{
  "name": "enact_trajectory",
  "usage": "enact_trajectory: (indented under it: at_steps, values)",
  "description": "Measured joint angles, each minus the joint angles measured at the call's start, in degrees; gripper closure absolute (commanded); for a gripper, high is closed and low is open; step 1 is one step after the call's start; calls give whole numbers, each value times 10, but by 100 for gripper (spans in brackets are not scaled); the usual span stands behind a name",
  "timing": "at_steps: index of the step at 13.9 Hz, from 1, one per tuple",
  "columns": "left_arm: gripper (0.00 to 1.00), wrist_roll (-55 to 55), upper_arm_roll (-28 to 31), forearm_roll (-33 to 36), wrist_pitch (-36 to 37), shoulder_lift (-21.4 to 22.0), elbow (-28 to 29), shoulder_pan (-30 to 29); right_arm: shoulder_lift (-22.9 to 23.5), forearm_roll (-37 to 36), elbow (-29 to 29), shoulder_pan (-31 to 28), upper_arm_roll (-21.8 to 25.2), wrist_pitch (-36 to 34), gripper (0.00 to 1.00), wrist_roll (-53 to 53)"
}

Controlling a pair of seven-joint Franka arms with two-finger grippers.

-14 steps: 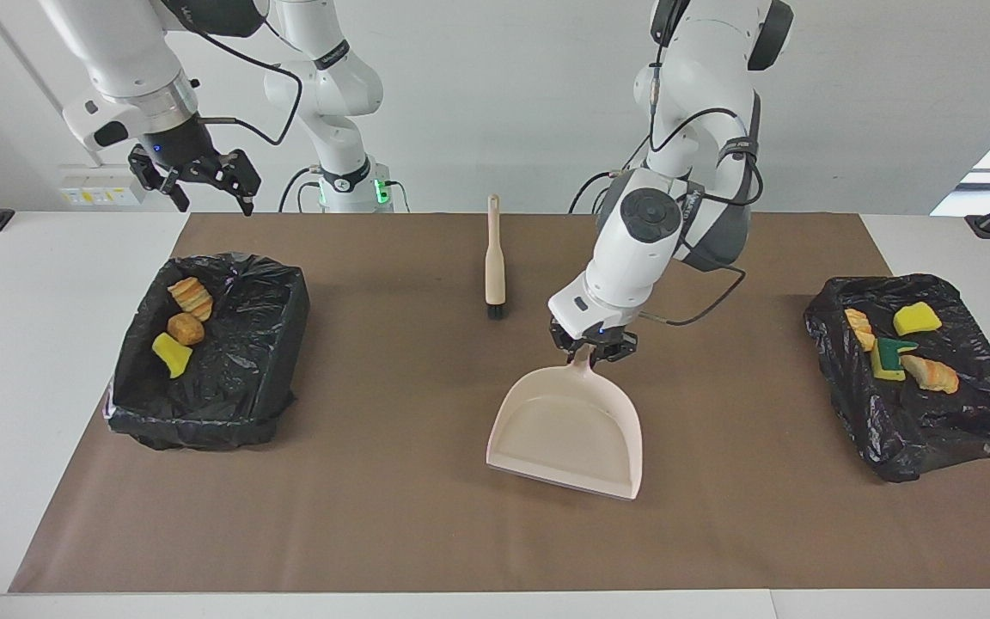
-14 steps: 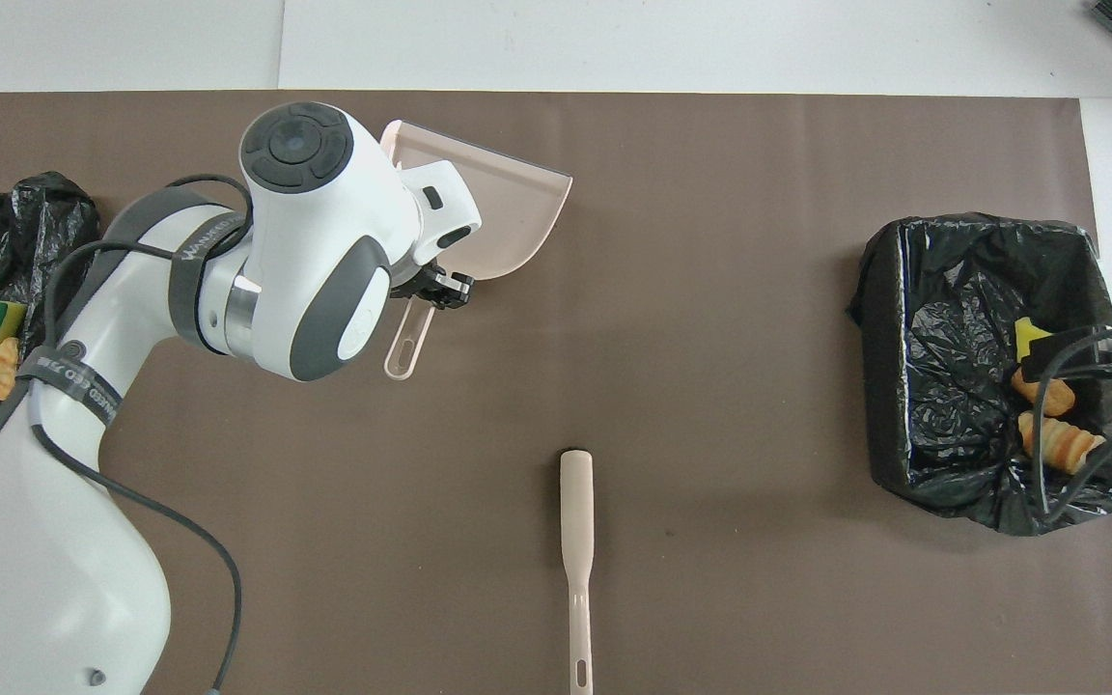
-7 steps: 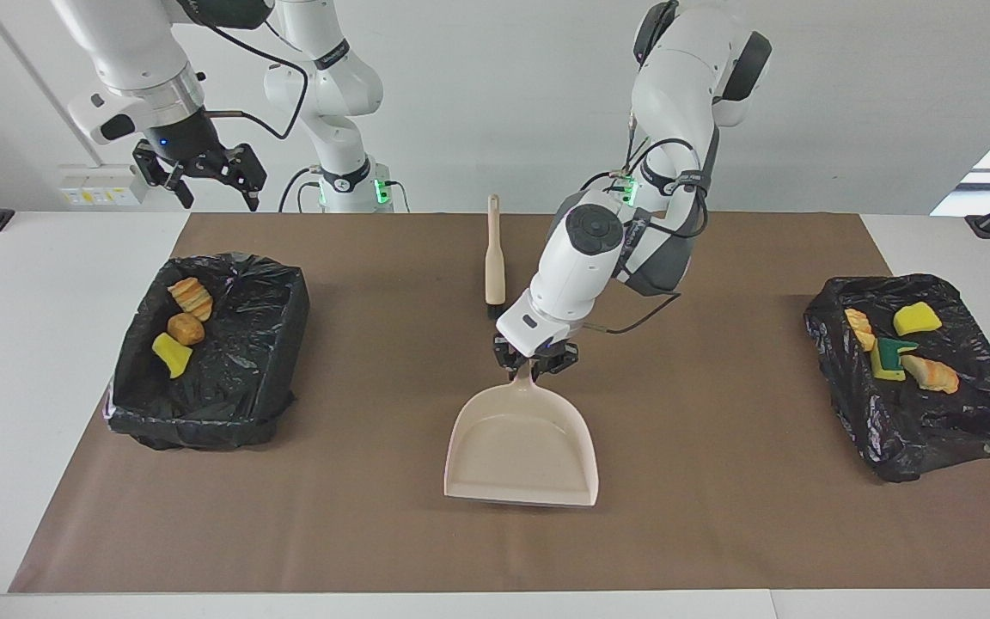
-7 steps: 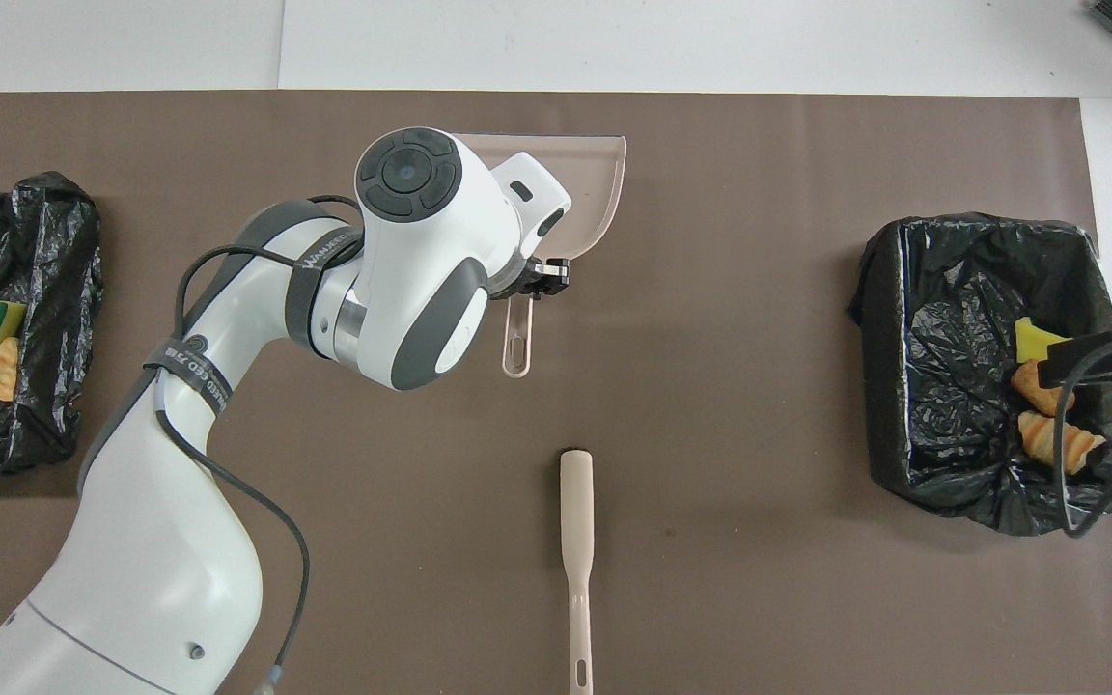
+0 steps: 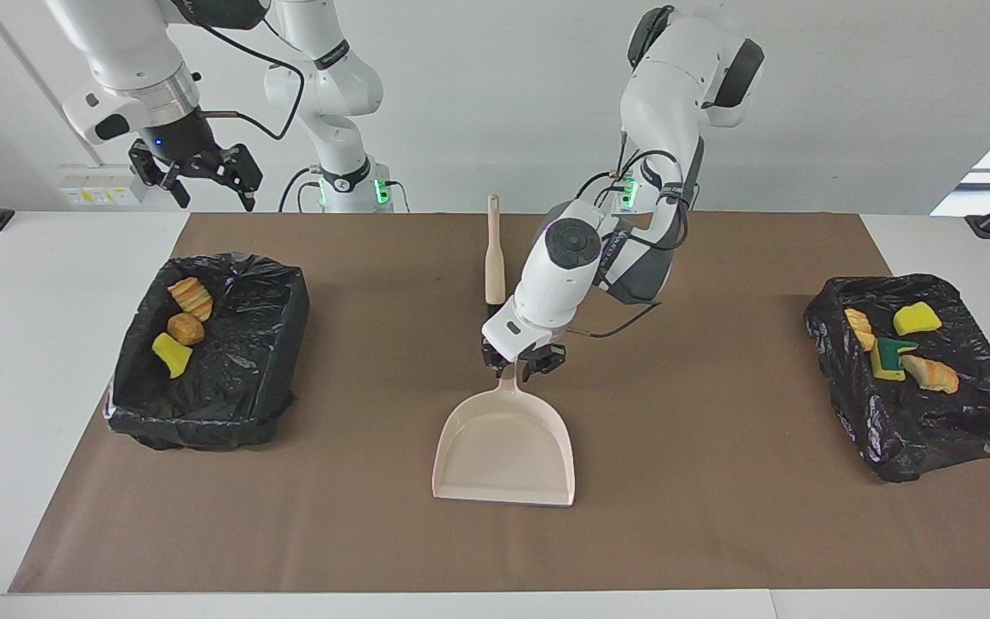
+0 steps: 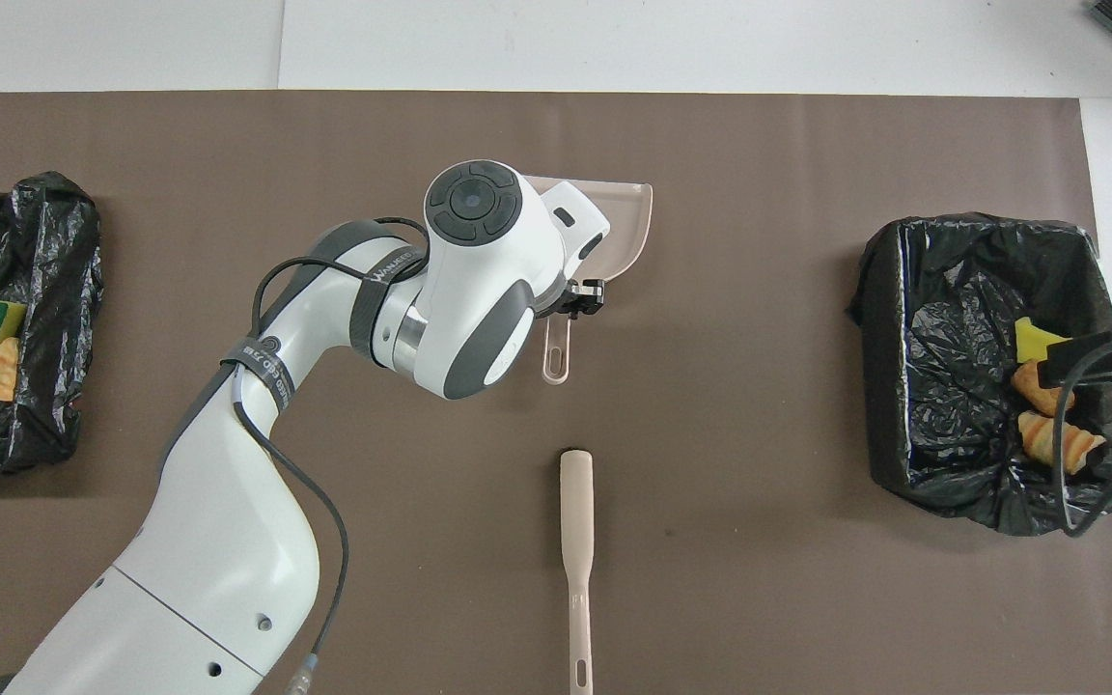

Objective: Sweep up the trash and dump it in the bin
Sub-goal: 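Bring the dustpan back to the table center with the left gripper, then release the dustpan and withdraw the left gripper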

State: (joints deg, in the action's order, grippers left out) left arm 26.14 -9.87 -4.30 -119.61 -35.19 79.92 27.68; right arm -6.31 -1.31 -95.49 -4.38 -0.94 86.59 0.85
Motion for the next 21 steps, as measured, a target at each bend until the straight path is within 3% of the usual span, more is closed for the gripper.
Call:
enact_trajectory:
  at_steps: [5,8,14,18,21]
  values:
    - [0,0,1,0,1,10,14,1,1,0,0,-3,0,0,0,0]
    - [0,-3,7,0,6,42,27,-3,2,0,0,7,-2,0,0,0]
    - [0,-89,18,33,56,175,117,-75,2,0,0,16,0,0,0,0]
    - [0,-229,20,35,159,274,130,-171,3,0,0,20,5,0,0,0]
    - [0,-317,22,35,213,333,131,-231,3,0,0,66,45,0,0,0]
